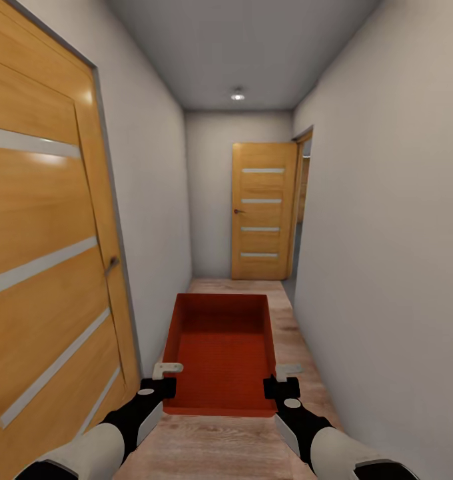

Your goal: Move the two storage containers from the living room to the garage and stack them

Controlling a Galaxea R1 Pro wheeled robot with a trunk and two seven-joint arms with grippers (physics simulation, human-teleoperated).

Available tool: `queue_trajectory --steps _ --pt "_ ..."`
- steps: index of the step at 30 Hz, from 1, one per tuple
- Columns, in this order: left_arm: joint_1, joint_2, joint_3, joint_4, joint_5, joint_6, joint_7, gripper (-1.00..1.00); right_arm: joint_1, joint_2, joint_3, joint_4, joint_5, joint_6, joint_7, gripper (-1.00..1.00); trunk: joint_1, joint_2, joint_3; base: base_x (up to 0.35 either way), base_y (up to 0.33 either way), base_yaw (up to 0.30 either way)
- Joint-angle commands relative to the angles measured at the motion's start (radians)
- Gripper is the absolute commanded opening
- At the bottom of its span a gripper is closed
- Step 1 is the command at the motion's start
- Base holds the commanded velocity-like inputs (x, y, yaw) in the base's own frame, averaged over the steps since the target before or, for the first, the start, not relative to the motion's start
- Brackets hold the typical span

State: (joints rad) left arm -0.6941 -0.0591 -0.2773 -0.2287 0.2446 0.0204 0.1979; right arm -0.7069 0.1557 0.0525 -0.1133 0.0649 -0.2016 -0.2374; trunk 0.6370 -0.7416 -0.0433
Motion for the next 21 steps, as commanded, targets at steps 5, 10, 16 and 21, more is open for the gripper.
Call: queue_trajectory --steps 5,10,16,21 --pt "-0.002 0.002 0.07 -0.003 -0.007 0.003 0.046 -1.0 0.0 -0.021 -0.008 0.001 0.001 -0.004 -0.016 -1.0 0.001 -0.001 -0.002 0.322 0.0 0.0" --pt "-0.002 0.001 0.07 -0.003 -0.007 0.003 0.046 -1.0 0.0 -0.021 -0.008 0.001 0.001 -0.004 -0.016 -1.0 0.001 -0.001 -0.002 0.322 0.0 0.0" --pt "-0.001 0.001 0.07 -0.003 -0.007 0.003 0.046 -1.0 0.0 -0.021 -0.009 0.001 0.002 -0.003 -0.015 -1.0 0.001 -0.001 -0.002 0.322 0.0 0.0" --pt "-0.002 0.001 0.07 -0.003 -0.006 0.003 0.046 -1.0 0.0 -0.021 -0.009 0.001 0.002 -0.003 -0.014 -1.0 0.001 -0.001 -0.002 0.322 0.0 0.0"
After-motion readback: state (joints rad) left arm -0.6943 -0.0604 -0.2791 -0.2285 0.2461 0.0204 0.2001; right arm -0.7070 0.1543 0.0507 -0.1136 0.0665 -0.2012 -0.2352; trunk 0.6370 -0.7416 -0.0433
